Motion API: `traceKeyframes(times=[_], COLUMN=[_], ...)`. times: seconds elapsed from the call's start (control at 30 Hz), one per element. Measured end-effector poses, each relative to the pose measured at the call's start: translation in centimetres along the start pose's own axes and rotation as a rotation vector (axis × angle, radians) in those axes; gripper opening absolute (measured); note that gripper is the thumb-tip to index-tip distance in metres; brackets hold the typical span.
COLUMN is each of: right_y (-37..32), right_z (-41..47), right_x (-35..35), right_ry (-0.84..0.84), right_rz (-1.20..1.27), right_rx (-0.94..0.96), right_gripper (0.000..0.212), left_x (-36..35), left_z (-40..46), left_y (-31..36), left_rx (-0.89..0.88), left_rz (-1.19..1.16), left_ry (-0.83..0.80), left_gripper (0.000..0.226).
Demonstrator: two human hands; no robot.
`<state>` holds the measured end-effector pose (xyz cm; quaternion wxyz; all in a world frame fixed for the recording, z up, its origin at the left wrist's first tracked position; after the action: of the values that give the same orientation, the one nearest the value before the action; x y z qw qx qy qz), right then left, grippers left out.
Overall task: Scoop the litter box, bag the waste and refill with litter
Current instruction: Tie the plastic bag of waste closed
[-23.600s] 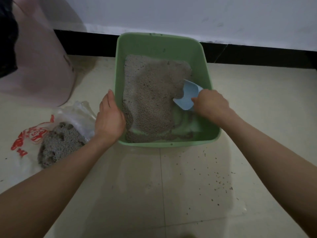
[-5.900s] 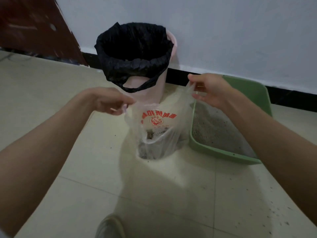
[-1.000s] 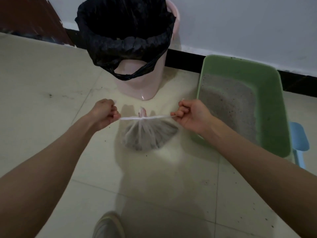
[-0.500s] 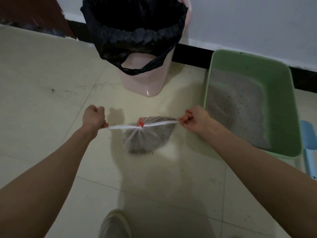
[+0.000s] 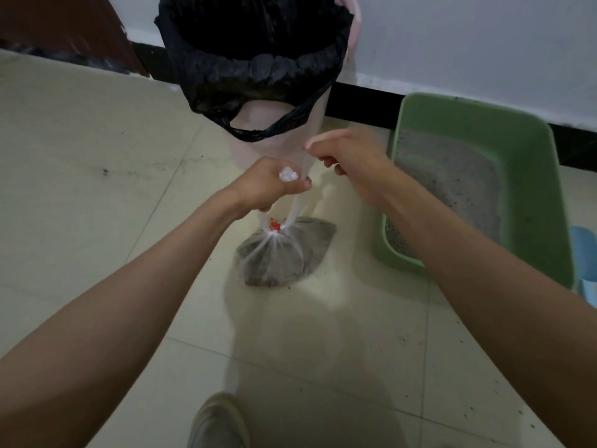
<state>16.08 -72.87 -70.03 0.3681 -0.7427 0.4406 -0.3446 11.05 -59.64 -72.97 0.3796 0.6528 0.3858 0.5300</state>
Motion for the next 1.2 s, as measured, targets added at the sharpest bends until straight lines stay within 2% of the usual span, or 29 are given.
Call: traceKeyframes(times=[0.13,0.17,0.27,0.33,0.4,0.5,0.6,0.67,0.73,0.87,1.0,1.1,1.2], right_y=[2.1,3.1,6.4,7.8,8.4,8.9,9.3,9.1,9.0,9.4,9.5,9.7,9.3], right_z=[1.3,1.4,0.9,0.4,0.3,0.3,0.2,0.1,0.3,0.5,1.0,1.4,1.9], right_x=[0.0,-0.2,-2.6,-4.5,-6.0,-7.5,-8.7,-8.9,-8.7,-7.8,-6.7,-6.4,-6.4], right_ry=[-0.017,-0.035,-0.231,-0.347,-0.366,-0.300,-0.066,0.073,0.117,-0.063,-0.142,-0.244,-0.335], right_rz=[0.211,0.195,-0.108,-0.184,-0.201,-0.446,-0.761,-0.893,-0.936,-0.683,-0.397,0.075,0.231], right_rx=[-0.138,-0.182,-0.280,-0.295,-0.272,-0.098,0.067,0.160,0.225,0.183,0.022,-0.299,-0.479], right_gripper=[0.010,0.012,0.030,0.034,0.039,0.045,0.036,0.034,0.033,0.026,0.032,0.029,0.023], left_x=[0.8,1.0,1.5,1.7,1.8,2.0,1.5,1.4,1.7,3.0,3.3,3.9,4.5], left_z=[0.2,0.2,0.0,0.0,0.1,0.0,-0.1,0.0,-0.1,-0.9,-2.0,-2.5,-3.0], left_y=[-0.3,-0.4,-0.6,-0.6,-0.5,-0.8,-0.7,-0.5,-0.8,-3.4,-6.2,-7.0,-6.5], left_rx=[0.057,0.075,0.124,0.149,0.190,0.368,0.535,0.539,0.538,0.622,0.636,0.509,0.314], left_rz=[-0.116,-0.137,-0.234,-0.286,-0.362,-0.669,-1.023,-1.089,-1.115,-1.170,-1.078,-0.859,-0.842], left_ry=[0.038,0.046,0.071,0.094,0.132,0.316,0.517,0.581,0.609,0.573,0.425,0.272,0.019], left_gripper=[0.020,0.024,0.029,0.028,0.026,0.027,0.032,0.033,0.031,0.029,0.028,0.021,0.007])
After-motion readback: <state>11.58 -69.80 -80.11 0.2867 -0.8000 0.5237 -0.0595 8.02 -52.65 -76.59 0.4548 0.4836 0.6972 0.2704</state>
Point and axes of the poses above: each hand's wrist, its own z-axis towards the middle knuckle, its own x-axis out of the back of the hand, y = z × x, the point moved 3 cm from there along z, towards the middle knuckle, and after that the axes turned 15 degrees about -x, right-handed, at the moved point
